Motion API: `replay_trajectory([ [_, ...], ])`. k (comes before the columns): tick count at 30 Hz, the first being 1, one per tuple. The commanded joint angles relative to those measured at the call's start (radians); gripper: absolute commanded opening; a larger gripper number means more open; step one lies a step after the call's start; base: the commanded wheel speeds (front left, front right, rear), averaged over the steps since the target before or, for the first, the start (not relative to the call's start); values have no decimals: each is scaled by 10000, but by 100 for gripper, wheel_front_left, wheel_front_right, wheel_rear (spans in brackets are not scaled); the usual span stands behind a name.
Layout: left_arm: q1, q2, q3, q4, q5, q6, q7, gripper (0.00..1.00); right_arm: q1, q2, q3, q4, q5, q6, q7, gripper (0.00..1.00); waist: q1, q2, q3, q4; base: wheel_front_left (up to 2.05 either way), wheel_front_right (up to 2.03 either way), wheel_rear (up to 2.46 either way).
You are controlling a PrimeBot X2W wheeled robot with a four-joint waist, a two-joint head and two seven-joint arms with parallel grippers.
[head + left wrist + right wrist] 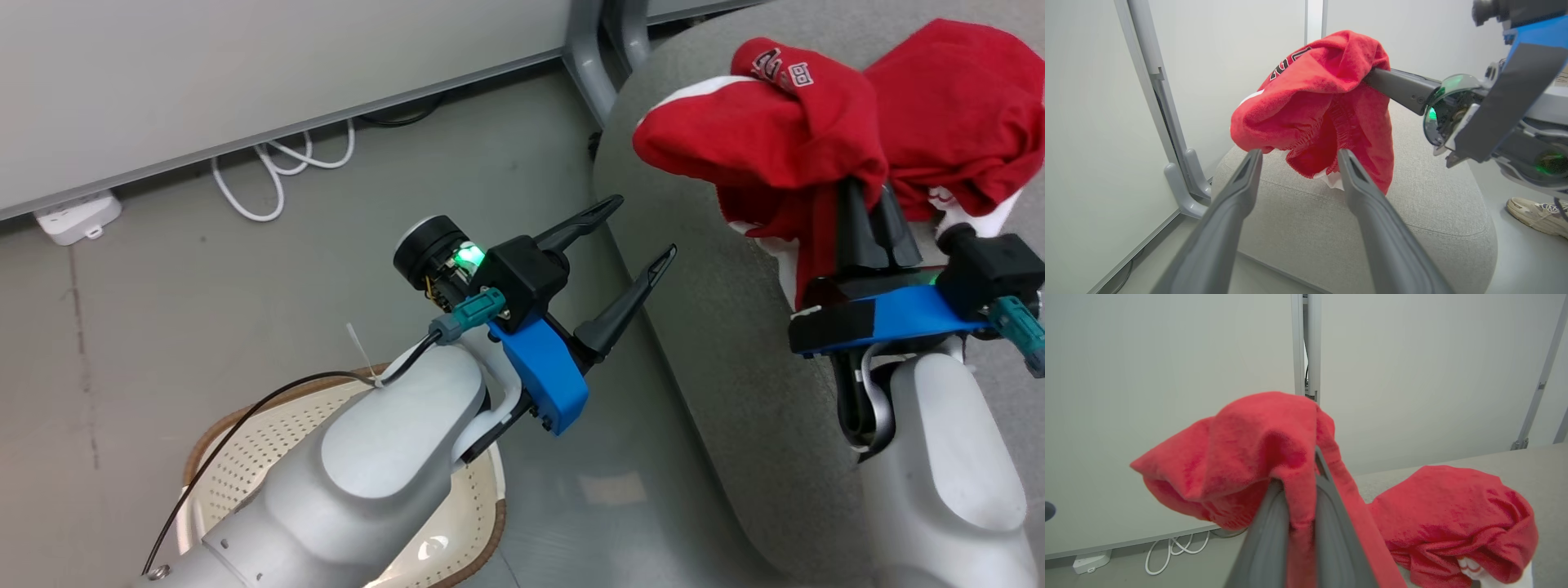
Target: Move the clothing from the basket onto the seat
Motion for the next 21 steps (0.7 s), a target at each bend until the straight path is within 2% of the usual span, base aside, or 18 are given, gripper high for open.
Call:
replay_trajectory([
  [1,95,53,-12,-49,33,20,21,100,135,2,-81,-132,-61,-7,-11,0,0,0,229,-430,0,0,0],
  [10,152,139,-322,-374,105,72,234,100,966,5,-1057,-903,-6,-7,-11,0,0,0,580,-1164,0,0,0],
  [21,199,285,-337,-608,19,190,242,100,913,-1,-826,-1101,-70,-7,-11,0,0,0,776,-1210,0,0,0],
])
